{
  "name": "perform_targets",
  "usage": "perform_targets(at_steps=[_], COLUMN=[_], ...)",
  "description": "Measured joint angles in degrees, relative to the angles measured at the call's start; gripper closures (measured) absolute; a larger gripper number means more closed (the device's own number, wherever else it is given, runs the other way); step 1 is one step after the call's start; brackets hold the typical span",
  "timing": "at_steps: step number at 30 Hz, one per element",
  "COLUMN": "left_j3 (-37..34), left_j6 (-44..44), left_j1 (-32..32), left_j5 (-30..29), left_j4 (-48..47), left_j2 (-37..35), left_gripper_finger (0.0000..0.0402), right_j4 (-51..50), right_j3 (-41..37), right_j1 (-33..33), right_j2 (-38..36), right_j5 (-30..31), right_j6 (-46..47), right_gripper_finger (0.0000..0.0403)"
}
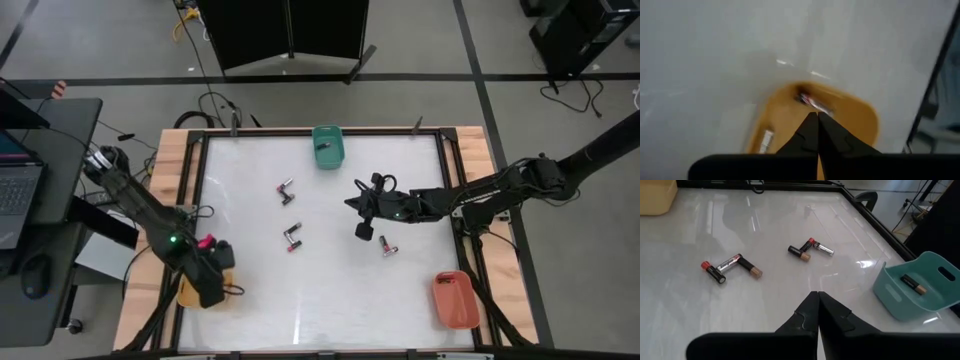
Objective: Sort batteries
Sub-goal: Put the brown battery into the green bin
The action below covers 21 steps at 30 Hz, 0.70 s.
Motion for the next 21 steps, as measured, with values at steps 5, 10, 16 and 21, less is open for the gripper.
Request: perform_targets(at_steps=[5, 10, 16, 21], left_j3=[0.0, 0.0, 0.0, 0.0], left_j6=[0.91, 4.78, 10.86, 19.98], left_j1=[4.84, 10.8, 18.77, 27.62], left_j5=[-2.15, -4.31, -10.05, -11.66], left_j4=[-3.59, -2.84, 1.14, 10.16], left_j2=[-0.71, -0.7, -0.66, 1.94], left_gripper_finger=[0.0397, 0.0397, 0.0397, 0.0398], right_j4=[0.0, -0.3, -2.13, -2.4], right_j3=[0.02, 0.02, 0.02, 0.02], right_j1=[0.35, 0.44, 0.52, 1.22], right_j2=[0.0, 0.01, 0.0, 0.02], right_j5=[0.0, 0.0, 0.0, 0.0], right_j6=[0.7, 1.54, 3.36, 3.97], right_gripper_finger=[0.0389, 0.0387, 0.0389, 0.0386])
